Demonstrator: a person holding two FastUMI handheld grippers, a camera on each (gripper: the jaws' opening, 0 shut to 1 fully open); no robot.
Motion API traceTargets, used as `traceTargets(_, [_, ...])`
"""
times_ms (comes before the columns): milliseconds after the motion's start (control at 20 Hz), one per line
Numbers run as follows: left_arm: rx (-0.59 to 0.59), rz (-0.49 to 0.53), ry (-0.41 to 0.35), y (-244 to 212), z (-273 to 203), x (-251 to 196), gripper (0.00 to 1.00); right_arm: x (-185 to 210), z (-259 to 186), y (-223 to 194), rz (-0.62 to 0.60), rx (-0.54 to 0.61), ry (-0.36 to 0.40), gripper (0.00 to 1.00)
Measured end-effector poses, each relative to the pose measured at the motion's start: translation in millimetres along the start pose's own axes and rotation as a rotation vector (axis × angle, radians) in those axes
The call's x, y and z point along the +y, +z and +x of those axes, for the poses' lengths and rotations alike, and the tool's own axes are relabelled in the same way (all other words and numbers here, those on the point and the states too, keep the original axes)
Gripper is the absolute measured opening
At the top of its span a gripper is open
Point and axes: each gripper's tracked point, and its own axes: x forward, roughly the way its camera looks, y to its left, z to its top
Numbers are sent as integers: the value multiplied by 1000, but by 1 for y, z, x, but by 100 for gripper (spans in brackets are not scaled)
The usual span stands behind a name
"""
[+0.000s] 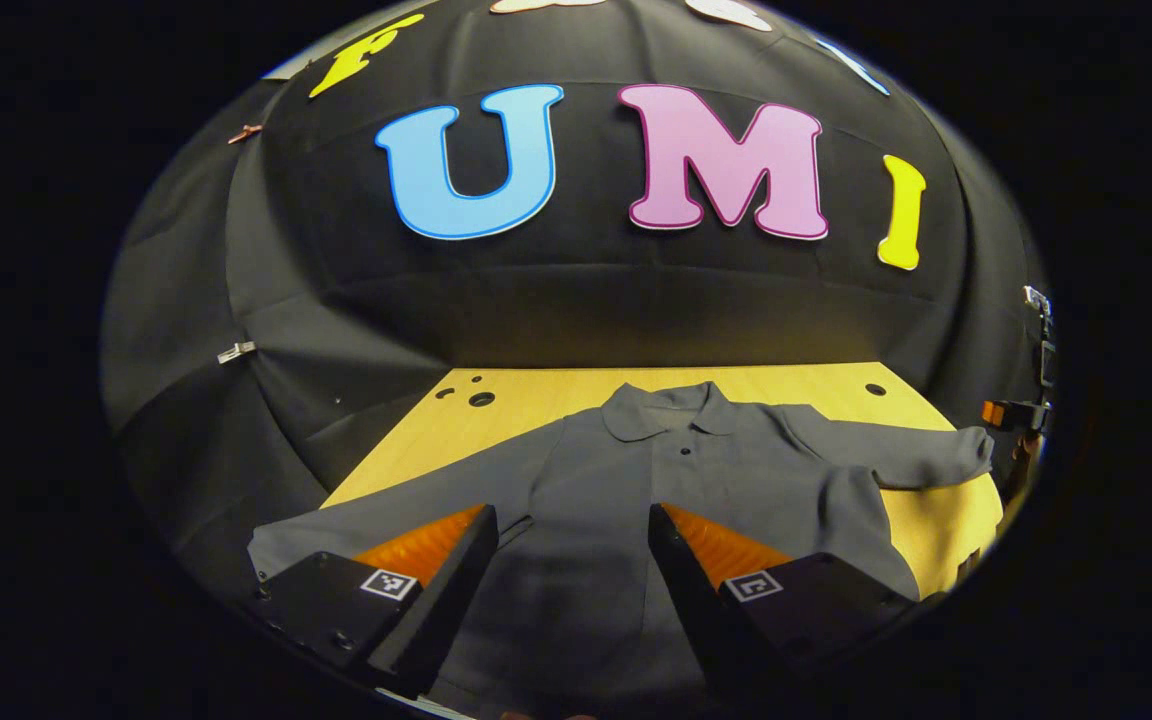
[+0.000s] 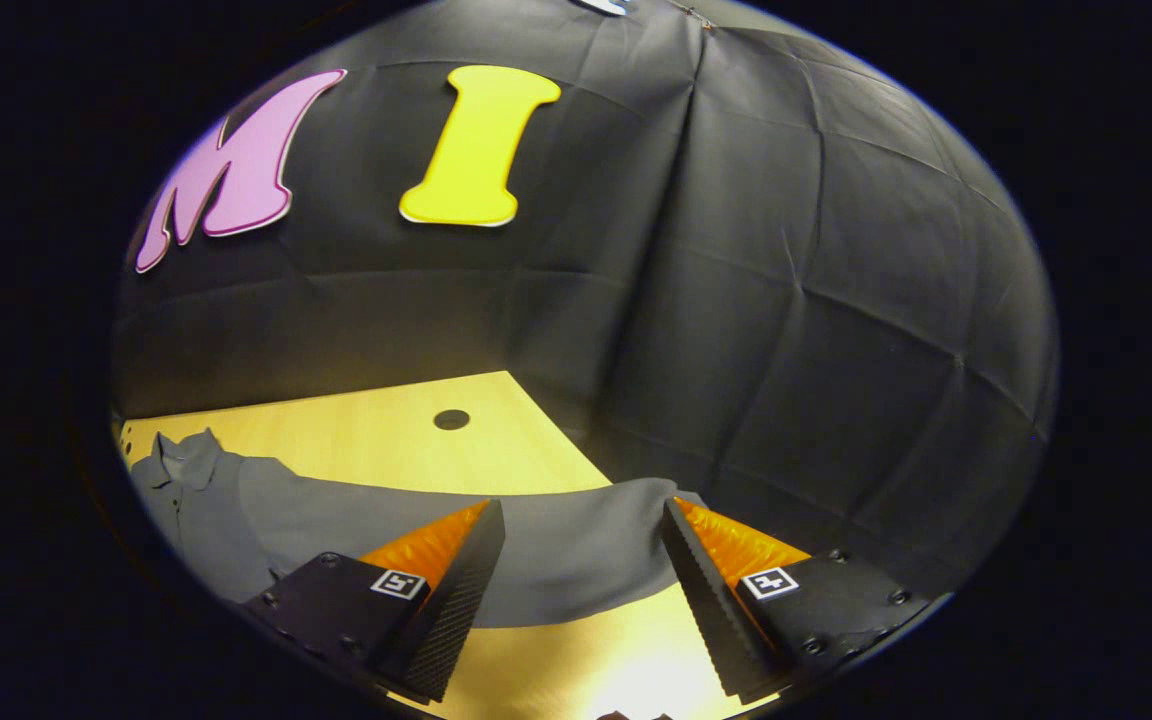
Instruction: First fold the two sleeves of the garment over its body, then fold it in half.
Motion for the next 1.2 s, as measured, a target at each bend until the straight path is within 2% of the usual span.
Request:
traceTargets(100, [25,7,-15,-3,5,-7,96,-20,14,-5,-1,13,-41,98])
traceTargets(150, [34,10,-24,-3,7,-11,100,-30,19,-9,4,23,-59,98])
traceTargets(200, [43,19,-33,-4,9,-15,95,-38,26,-14,13,33,-75,98])
traceTargets(400, [49,73,-76,-2,13,-29,97,-61,49,-34,94,105,-125,98])
traceTargets(600, [63,70,-121,-5,15,-42,98,-76,75,-58,178,190,-133,98])
traceTargets(700, [78,79,-122,-11,16,-43,98,-78,83,-67,202,229,-117,98])
traceTargets(850, [101,88,-124,-17,17,-44,98,-82,88,-76,209,249,-135,98])
traceTargets(1050, [118,81,-113,-22,17,-41,98,-87,104,-88,279,302,-145,98])
traceTargets(1200, [162,13,-105,-29,18,-41,98,-85,106,-92,274,327,-154,98])
